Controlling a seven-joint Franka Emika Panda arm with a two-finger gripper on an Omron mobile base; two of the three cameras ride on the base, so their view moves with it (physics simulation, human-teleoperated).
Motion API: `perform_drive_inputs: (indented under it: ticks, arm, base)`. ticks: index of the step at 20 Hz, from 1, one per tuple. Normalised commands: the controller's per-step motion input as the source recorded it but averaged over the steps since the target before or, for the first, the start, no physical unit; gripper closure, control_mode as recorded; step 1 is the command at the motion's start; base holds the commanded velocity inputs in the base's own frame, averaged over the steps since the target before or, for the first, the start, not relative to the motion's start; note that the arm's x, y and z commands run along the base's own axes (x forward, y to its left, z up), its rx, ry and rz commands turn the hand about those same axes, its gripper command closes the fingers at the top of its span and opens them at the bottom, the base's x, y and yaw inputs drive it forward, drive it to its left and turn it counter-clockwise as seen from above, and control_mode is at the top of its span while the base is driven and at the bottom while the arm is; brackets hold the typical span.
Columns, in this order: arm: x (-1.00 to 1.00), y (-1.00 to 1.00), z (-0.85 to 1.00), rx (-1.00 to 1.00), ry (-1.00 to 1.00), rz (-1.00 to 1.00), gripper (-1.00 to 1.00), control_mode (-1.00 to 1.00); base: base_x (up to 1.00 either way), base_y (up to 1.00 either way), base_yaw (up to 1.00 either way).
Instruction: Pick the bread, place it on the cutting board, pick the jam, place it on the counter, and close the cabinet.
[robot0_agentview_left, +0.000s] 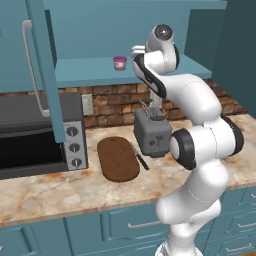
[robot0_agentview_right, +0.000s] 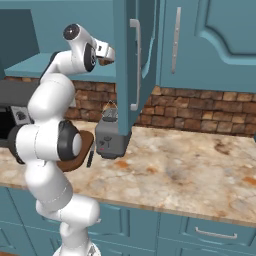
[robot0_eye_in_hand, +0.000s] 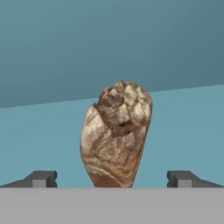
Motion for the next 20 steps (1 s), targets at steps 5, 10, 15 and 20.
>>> perform_drive_inputs:
  ticks: [5, 10, 15, 20]
  arm:
    - [0.17, 0.0, 0.0, 0.0, 0.0, 0.0, -1.0, -1.0]
    - [0.08, 0.0, -0.02, 0.0, 0.0, 0.0, -1.0, -1.0]
    - [0.04, 0.0, -0.07, 0.0, 0.0, 0.0, -1.0, -1.0]
    - [0.03, 0.0, -0.08, 0.0, 0.0, 0.0, -1.0, -1.0]
  base:
    - [0.0, 0.0, 0.0]
    - [0.0, 0.0, 0.0]
    - [0.0, 0.0, 0.0]
    - [0.0, 0.0, 0.0]
